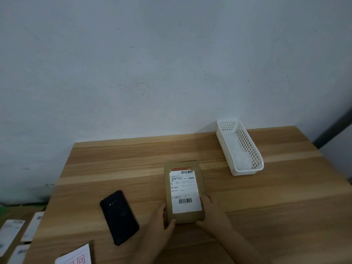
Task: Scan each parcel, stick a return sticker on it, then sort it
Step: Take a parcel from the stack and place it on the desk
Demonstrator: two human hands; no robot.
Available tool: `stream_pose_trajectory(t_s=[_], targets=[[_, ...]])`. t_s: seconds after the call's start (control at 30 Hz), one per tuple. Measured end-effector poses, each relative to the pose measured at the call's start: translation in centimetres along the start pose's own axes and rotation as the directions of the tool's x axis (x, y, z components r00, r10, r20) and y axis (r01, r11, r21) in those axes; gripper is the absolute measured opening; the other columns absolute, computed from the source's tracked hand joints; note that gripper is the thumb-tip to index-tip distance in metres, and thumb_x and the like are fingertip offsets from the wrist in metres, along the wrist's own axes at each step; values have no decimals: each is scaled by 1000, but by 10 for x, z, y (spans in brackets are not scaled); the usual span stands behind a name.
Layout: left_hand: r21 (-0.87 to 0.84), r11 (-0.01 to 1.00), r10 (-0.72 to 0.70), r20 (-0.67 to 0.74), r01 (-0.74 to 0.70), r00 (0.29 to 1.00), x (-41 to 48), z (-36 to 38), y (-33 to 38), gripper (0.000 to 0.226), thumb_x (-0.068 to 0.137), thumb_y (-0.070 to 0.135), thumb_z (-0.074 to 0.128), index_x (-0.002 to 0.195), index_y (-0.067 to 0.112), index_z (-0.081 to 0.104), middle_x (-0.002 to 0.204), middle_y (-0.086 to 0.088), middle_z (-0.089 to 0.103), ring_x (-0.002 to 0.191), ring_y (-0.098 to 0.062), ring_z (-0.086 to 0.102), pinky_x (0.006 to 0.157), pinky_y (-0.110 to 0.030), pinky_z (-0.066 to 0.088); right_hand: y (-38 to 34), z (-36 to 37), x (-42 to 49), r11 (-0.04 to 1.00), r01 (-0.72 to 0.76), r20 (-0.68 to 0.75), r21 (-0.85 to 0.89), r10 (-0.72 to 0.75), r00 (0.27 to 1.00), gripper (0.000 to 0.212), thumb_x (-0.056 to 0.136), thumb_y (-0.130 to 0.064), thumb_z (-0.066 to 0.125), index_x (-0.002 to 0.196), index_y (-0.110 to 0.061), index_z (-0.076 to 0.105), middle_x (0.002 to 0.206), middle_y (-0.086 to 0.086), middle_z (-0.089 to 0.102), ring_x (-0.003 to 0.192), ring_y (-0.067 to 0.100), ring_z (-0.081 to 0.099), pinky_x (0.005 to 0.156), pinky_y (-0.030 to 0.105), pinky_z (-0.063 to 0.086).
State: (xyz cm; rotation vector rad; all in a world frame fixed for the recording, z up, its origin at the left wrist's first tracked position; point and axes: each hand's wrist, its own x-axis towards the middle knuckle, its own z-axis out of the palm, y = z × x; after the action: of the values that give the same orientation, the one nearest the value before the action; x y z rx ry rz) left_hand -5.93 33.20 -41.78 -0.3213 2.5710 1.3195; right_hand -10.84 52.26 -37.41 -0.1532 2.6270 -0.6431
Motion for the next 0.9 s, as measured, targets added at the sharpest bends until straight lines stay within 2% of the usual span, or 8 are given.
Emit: stream_pose_trajectory(t_s=[0.13, 0.23, 0.37, 0.5, 0.6, 0.73, 0.83, 0.9], targets=[[127, 990, 71, -136, -54, 988, -3, -25, -6, 61, 96, 41, 53, 148, 24, 28, 148, 7, 38, 130, -7, 40, 104, -20, 35, -29, -4, 3, 992, 86, -17, -87, -88, 996, 85, 80, -44, 70, 148, -25, 24, 153, 1, 21, 134, 18, 34, 107, 30, 39], [242, 969, 114, -238, -55, 964, -11, -55, -18, 50, 95, 35, 56, 141, 23, 40, 136, 6, 48, 118, -8, 48, 93, -16, 37, -63, 4, 10, 977, 175, -11, -118, -178, 984, 74, 82, -37, 68, 144, -24, 31, 152, 0, 24, 133, 18, 33, 109, 33, 37], [347, 937, 86, -345, 41, 935, -25, -91, -52, 41, 89, 26, 64, 128, 17, 54, 119, -2, 58, 104, -21, 57, 83, -30, 46, -109, 32, 23, 960, 262, 37, -99, -260, 965, 54, 83, -23, 65, 132, -18, 42, 139, 3, 36, 122, 19, 41, 101, 31, 42], [365, 914, -6, -427, 178, 904, -52, -112, -99, 37, 80, 17, 74, 114, 10, 62, 108, -9, 62, 92, -29, 61, 75, -38, 48, -149, 80, 37, 933, 352, 154, -72, -339, 928, 59, 85, -32, 68, 134, -16, 40, 132, 5, 41, 120, 24, 45, 97, 35, 43], [415, 873, -24, -490, 257, 872, -77, -121, -125, 33, 83, 30, 63, 110, 11, 63, 101, -7, 65, 83, -26, 63, 73, -37, 52, -175, 115, 44, 950, 306, 209, -67, -286, 935, 76, 83, -49, 66, 142, -14, 30, 135, 7, 39, 122, 24, 42, 99, 38, 44], [381, 881, -59, -498, 279, 865, -98, -126, -140, 41, 75, 20, 77, 111, 9, 62, 101, -7, 64, 87, -25, 62, 73, -35, 51, -198, 147, 42, 965, 188, 132, -181, -166, 977, 113, 74, -67, 65, 150, -5, 9, 144, 13, 24, 133, 31, 27, 109, 40, 30], [327, 899, -102, -491, 291, 865, -106, -123, -142, 44, 79, 21, 73, 121, 13, 59, 112, -5, 62, 99, -23, 58, 80, -36, 51, -204, 162, 43, 989, 51, 30, -137, -48, 998, 110, 67, -57, 76, 145, -6, 18, 143, 15, 26, 133, 32, 25, 109, 41, 29], [315, 905, -97, -500, 285, 861, -107, -125, -138, 43, 79, 21, 73, 119, 13, 60, 111, -5, 63, 98, -22, 59, 80, -37, 52, -207, 162, 46, 997, -11, 34, -78, 13, 999, 102, 63, -50, 81, 138, -9, 26, 140, 13, 29, 132, 32, 26, 108, 42, 30]])
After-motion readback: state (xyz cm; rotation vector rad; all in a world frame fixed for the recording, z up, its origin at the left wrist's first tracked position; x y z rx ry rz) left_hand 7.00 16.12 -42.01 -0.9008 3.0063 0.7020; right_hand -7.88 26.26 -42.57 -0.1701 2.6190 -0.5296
